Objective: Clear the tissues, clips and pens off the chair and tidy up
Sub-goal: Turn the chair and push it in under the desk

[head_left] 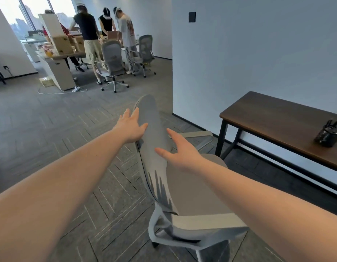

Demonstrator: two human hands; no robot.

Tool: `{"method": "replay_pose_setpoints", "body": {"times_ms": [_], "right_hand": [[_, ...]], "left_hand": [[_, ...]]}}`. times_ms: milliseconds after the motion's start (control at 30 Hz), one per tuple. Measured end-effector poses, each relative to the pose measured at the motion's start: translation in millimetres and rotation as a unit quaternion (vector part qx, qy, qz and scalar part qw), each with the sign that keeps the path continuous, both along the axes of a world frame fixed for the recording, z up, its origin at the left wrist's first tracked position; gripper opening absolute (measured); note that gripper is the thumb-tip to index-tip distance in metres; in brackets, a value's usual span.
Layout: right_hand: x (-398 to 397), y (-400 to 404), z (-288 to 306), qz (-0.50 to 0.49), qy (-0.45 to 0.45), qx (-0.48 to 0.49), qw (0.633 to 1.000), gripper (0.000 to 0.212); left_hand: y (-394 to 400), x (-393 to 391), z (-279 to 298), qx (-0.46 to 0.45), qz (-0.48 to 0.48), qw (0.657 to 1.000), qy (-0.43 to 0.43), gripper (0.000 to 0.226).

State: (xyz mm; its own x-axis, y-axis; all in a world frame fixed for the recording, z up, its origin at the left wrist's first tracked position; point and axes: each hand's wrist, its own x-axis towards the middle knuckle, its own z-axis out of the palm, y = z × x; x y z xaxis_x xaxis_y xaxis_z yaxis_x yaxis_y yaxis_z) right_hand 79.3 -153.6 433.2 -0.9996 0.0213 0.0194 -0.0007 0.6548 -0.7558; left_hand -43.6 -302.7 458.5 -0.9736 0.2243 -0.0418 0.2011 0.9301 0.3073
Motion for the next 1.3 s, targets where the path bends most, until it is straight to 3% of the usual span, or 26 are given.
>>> {"method": "replay_pose_setpoints", "body": {"times_ms": [200, 300, 633, 800, 900, 1000, 1200, 1300], "right_hand": [[-25, -35, -5, 0.049, -0.023, 0.043, 0.998, 0.084], [-34, -38, -7, 0.041, -0.030, 0.025, 0.998, 0.079], [-26, -4, -11, 0.016, -0.082, -0.012, 0.996, 0.097], [-11, 8, -1, 0.002, -0.083, -0.041, 0.996, 0.072], [-4, 8, 4, 0.008, -0.091, -0.018, 0.996, 0.070], [-1, 7, 5, 0.026, -0.106, 0.042, 0.993, 0.083], [5, 5, 7, 0.046, -0.090, 0.165, 0.981, 0.081], [12, 6, 1, 0.051, -0.085, 0.160, 0.982, 0.062]], "left_hand": [[7, -1, -21, 0.107, -0.015, 0.989, -0.099, 0.070], [15, 1, -24, 0.140, -0.019, 0.986, -0.090, 0.070], [19, 17, -21, 0.209, -0.035, 0.974, -0.082, 0.063], [13, 46, -22, 0.265, -0.076, 0.956, -0.099, 0.062], [-5, 48, -15, 0.220, -0.104, 0.966, -0.085, 0.061], [-16, 40, -5, 0.124, -0.152, 0.980, -0.021, 0.065], [-31, 15, -16, -0.201, -0.220, 0.952, 0.071, 0.098], [-38, 4, -26, -0.188, -0.213, 0.955, 0.083, 0.102]]}}
